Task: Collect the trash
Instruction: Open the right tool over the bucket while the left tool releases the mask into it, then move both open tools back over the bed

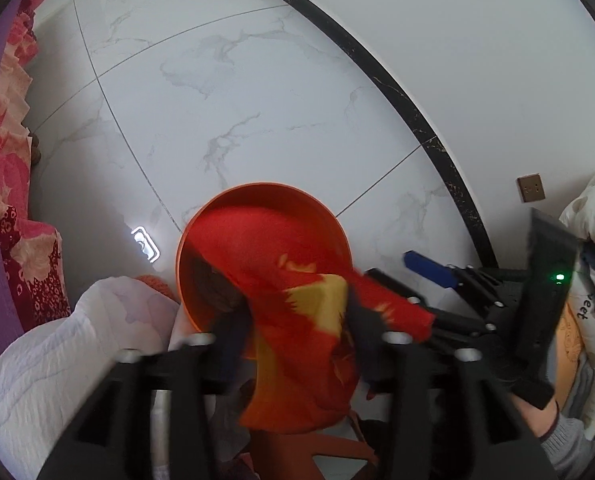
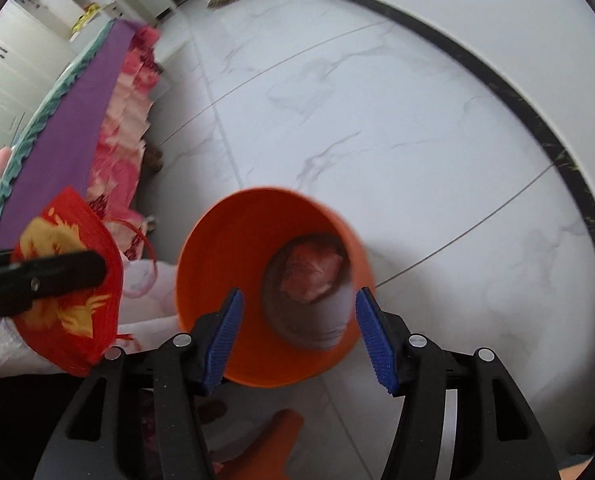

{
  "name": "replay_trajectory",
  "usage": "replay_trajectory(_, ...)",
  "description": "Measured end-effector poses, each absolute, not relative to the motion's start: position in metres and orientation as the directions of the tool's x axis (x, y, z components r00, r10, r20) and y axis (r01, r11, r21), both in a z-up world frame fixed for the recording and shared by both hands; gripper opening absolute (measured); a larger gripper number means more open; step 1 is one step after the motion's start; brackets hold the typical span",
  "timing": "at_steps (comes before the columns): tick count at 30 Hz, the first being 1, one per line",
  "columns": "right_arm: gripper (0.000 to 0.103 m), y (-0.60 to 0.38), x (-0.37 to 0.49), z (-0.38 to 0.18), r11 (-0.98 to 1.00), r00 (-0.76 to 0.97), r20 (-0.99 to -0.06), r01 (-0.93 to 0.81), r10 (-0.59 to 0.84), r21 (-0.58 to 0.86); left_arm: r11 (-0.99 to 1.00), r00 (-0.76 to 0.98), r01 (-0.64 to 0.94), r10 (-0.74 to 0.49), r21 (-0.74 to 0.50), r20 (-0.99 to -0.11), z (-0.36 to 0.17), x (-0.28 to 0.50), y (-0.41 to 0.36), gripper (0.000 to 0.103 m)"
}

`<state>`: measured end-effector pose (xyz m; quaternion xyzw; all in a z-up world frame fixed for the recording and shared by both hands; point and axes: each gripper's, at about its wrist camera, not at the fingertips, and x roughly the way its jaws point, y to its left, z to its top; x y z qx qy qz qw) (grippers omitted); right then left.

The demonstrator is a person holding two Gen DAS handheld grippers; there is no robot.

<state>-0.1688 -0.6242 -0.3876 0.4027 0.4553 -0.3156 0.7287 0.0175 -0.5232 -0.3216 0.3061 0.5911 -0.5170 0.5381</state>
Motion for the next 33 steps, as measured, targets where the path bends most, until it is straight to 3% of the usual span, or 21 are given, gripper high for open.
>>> replay_trajectory(3, 0.059, -0.628, -0.176, -0.382, 0.472, 0.384, -0.917, 0.831, -0.105, 0.294, 0.274, -0.225, 0.922, -0.195, -0.273, -0.955, -0.321, 0.017, -0.524, 0.06)
replay_trajectory(5, 0.059, -0.629, -0.176, -0.38, 0.471, 0.381, -0.917, 0.834, -0.115, 0.287, 0.275, -0.214, 0.926, -0.189, -0.261, -0.958, -0.32, 0.017, -0.524, 0.077)
replay_trajectory(11, 0.059, -0.63, -0.174, -0.375, 0.474, 0.372, -0.918, 0.839, -0.139, 0.268, 0.259, -0.18, 0.938, -0.197, -0.228, -0.964, -0.316, 0.015, -0.525, 0.084)
replay_trajectory(20, 0.059, -0.63, -0.177, -0.355, 0.478, 0.398, -0.903, 0.832, -0.16, 0.282, 0.23, -0.158, 0.949, -0.242, -0.214, -0.957, -0.3, 0.01, -0.519, 0.085)
replay_trajectory(33, 0.059, -0.587, -0.126, -0.247, 0.66, 0.574, -0.799, 0.672, -0.178, 0.336, 0.309, 0.054, 0.948, -0.38, -0.072, -0.924, -0.226, 0.037, -0.465, 0.085)
